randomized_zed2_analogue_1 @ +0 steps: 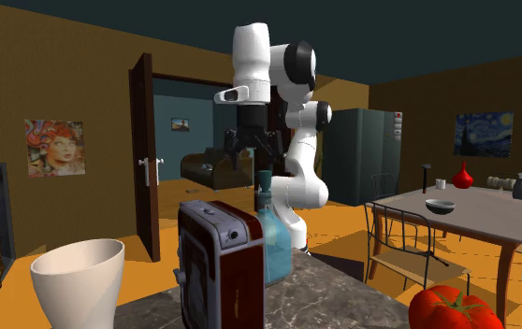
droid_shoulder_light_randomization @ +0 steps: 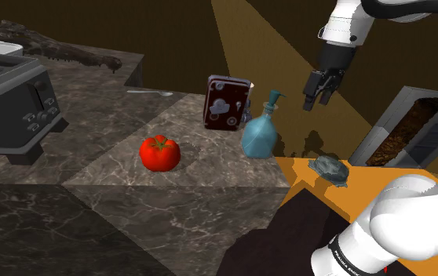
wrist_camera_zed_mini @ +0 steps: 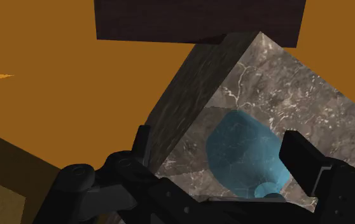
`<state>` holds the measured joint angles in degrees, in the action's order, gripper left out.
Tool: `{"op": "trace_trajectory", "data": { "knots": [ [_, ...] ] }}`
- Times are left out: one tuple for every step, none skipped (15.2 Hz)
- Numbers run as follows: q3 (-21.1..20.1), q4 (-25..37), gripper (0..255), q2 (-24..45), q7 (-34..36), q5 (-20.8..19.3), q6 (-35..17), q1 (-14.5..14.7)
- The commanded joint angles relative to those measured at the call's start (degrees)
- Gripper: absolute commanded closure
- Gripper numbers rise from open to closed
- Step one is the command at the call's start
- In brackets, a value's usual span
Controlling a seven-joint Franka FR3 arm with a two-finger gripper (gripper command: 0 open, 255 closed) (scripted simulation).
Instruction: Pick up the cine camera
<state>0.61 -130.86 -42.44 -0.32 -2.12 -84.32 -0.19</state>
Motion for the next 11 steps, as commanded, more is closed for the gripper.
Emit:
{"op": "trace_trajectory", "data": {
  "knots": [
    [0.0, 0.0, 0, 0.0, 0.0, 0.0, 0.0, 0.0],
    [1.6, -0.5, 0, 0.8, -3.3, -0.3, -2.2, 0.6],
    [3.1, -0.8, 0, 1.7, -6.6, -0.6, -4.5, 1.4],
    [4.7, -1.0, 0, 2.7, -10.0, -0.7, -6.6, 2.1],
    [6.2, -1.1, 0, 3.9, -13.3, -0.8, -8.8, 2.9],
    [7.8, -1.0, 0, 5.2, -16.6, -0.6, -10.8, 3.7],
    [9.3, -0.8, 0, 6.6, -20.0, -0.4, -12.8, 4.6],
    [10.8, -0.5, 0, 8.1, -23.4, 0.0, -14.8, 5.5],
    [12.2, 0.0, 0, 9.7, -26.8, 0.5, -16.6, 6.4],
    [13.7, 0.6, 0, 11.4, -30.3, 1.2, -18.3, 7.5],
    [15.1, 1.3, 0, 13.1, -33.8, 2.1, -19.9, 8.5]
  ]
}}
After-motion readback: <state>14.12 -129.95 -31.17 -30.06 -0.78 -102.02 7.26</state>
